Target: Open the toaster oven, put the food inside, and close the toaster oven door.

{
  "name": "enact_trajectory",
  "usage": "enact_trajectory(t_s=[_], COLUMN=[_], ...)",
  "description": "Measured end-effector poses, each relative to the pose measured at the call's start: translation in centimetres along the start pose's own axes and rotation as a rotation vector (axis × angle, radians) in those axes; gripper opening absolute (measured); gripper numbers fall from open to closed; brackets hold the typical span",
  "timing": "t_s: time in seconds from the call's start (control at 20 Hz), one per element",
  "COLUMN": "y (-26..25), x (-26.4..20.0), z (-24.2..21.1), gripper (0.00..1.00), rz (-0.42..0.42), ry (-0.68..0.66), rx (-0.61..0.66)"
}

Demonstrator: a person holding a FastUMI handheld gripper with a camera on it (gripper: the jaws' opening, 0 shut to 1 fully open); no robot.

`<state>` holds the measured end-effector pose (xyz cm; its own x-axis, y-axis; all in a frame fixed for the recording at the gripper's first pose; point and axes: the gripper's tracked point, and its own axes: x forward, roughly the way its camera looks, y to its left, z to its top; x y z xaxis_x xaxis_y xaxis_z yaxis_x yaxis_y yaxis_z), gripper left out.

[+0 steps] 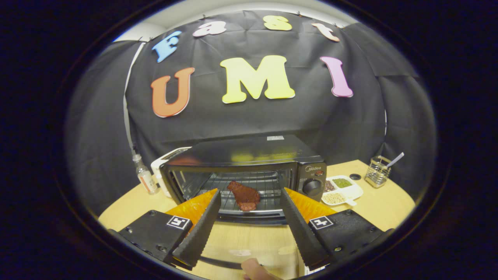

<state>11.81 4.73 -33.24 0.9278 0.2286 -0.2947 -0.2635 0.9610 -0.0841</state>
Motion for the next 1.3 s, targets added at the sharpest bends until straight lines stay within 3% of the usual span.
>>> enact_trajectory(t_s=[0.2, 0.5, 0.9, 1.3], y=[2.0, 2.6, 2.2, 2.7], x=[-5.7, -9.6, -8.6, -5.6], z=[-2.1, -8.0, -18.3, -18.9], gripper=[0.99, 1.0, 1.0, 1.0], rz=[0.009, -0.02, -0.02, -0.038], ry=[0.008, 0.074, 0.291, 0.327], rx=[-0.1, -0.111, -0.057, -0.03])
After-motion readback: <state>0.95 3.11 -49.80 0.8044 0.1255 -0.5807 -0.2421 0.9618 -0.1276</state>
